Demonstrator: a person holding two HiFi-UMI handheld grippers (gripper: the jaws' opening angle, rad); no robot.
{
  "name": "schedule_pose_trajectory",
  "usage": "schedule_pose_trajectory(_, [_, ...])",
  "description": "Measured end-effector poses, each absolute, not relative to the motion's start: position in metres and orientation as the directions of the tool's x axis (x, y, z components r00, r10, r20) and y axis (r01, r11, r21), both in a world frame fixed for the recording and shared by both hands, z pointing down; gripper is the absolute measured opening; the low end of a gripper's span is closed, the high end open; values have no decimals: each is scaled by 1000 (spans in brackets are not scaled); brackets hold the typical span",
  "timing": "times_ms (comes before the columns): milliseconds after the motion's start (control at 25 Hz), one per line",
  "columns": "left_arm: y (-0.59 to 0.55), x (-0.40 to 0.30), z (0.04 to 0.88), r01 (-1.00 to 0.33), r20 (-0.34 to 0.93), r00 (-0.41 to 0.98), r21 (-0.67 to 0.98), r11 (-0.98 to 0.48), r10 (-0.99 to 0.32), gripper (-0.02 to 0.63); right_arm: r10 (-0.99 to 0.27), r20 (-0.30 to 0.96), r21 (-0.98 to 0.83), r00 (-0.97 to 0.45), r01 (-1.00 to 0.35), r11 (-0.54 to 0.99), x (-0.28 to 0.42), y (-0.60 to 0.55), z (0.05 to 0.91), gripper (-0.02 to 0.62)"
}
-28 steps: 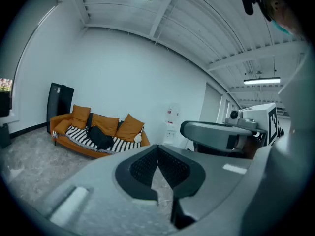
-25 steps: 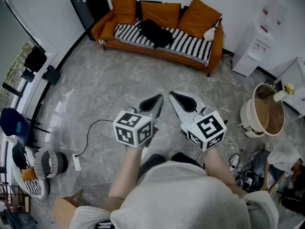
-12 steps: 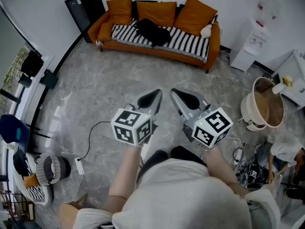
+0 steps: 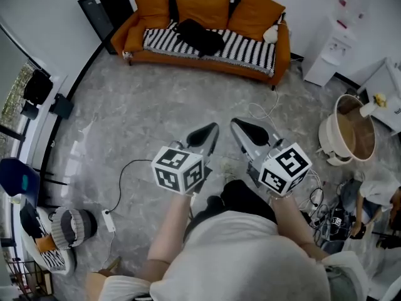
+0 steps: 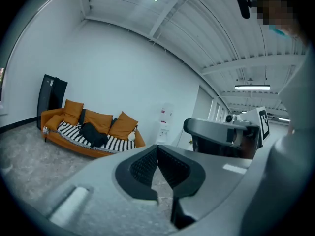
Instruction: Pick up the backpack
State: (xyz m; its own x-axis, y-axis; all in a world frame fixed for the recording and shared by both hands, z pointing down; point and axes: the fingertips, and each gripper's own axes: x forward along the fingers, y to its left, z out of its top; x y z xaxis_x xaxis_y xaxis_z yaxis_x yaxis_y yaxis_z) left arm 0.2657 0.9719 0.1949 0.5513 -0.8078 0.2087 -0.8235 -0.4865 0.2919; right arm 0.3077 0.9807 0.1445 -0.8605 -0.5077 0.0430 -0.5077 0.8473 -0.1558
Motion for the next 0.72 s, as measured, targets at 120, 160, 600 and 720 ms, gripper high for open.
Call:
schedule_pose_trajectory(120, [953, 257, 196, -828, 211, 543, 297, -476, -813, 8, -499, 51, -136, -865, -501, 855, 296, 965, 146, 3])
schedule_pose_trajectory(160, [946, 253, 194, -829, 207, 539, 298, -472, -816, 8, -497, 53, -134, -866, -499, 856, 293, 958, 146, 3])
schedule_pose_trajectory(600, [829, 220, 194, -843, 201, 513, 305, -444, -835, 8, -461, 31, -175, -887, -459, 871, 262, 828, 147, 3])
schedule_pose_trajectory(720, [789, 213, 201, -847, 226, 508, 309, -433, -832, 8, -441, -2, -187, -898, -432, 882, 258, 783, 135, 3])
